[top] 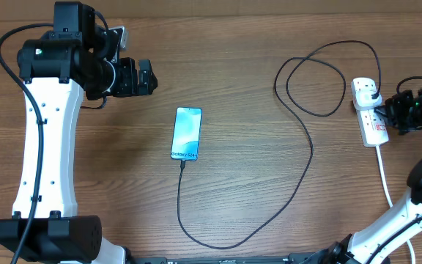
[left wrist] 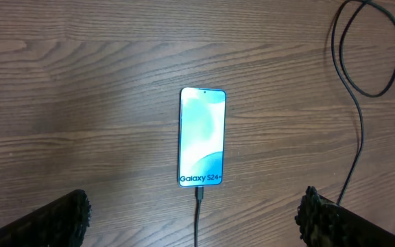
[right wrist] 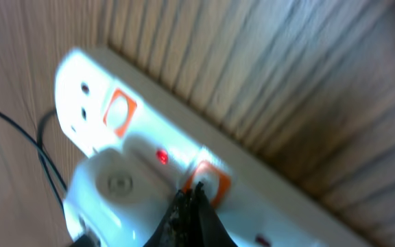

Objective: Plug charger to phone and switch on socket
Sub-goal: 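Lift the right gripper up off the power strip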

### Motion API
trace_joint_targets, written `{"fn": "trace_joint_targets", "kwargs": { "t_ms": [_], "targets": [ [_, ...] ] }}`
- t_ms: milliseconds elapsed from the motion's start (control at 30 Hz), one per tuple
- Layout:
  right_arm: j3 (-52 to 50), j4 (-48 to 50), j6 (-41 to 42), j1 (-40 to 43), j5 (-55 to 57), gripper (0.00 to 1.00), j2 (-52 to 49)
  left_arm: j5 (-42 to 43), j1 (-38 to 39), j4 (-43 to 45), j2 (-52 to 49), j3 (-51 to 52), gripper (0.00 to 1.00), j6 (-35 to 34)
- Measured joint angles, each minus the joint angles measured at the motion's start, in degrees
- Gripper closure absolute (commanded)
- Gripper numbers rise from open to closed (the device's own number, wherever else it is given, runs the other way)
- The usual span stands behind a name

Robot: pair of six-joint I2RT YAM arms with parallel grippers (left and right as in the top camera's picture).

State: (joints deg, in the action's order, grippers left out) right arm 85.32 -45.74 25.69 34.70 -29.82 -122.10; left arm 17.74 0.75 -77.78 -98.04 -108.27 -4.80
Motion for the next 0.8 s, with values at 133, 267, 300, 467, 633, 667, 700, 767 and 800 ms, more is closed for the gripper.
{"fn": "trace_joint_targets", "kwargs": {
  "t_ms": [133, 267, 300, 467, 633, 667, 700, 767, 800],
  "targets": [
    [-1.42, -2.75, -0.26, -2.93, -2.99, 0.96, 0.46, 0.0, 0.0, 0.0, 0.0, 0.0, 0.0, 0.0],
    [-3.26, -2.75, 0.35, -6.71, -3.26, 0.96, -1.44, -0.02, 0.0, -0.02, 0.0, 0.0, 0.0, 0.0],
    [-3.15, -2.29, 0.17, -6.23, -2.84, 0.96, -1.01, -0.07, 0.0, 0.02, 0.0, 0.0, 0.0, 0.0],
    [-3.26, -2.49, 0.02, -5.29, -5.27, 0.96, -1.55, -0.04, 0.0, 0.02, 0.0, 0.0, 0.01, 0.0],
    [-3.26, -1.88, -0.13, -3.74, -7.39, 0.96, -1.44, -0.04, 0.0, 0.0, 0.0, 0.0, 0.0, 0.0],
    [-3.26, -1.77, -0.22, -3.02, -8.02, 0.96, -1.16, -0.04, 0.0, 0.0, 0.0, 0.0, 0.0, 0.0],
    [-3.26, -1.81, -0.26, -2.27, -8.39, 0.96, -0.79, -0.04, 0.0, -0.02, 0.0, 0.0, 0.0, 0.0],
    [-3.1, -2.45, -0.22, 0.37, -8.31, 0.96, 0.94, -0.04, 0.0, -0.02, 0.0, 0.0, 0.0, 0.0],
    [-2.95, -2.69, -0.2, 1.64, -7.08, 0.96, 1.75, -0.04, 0.0, 0.02, 0.0, 0.0, 0.0, 0.0]
  ]
}}
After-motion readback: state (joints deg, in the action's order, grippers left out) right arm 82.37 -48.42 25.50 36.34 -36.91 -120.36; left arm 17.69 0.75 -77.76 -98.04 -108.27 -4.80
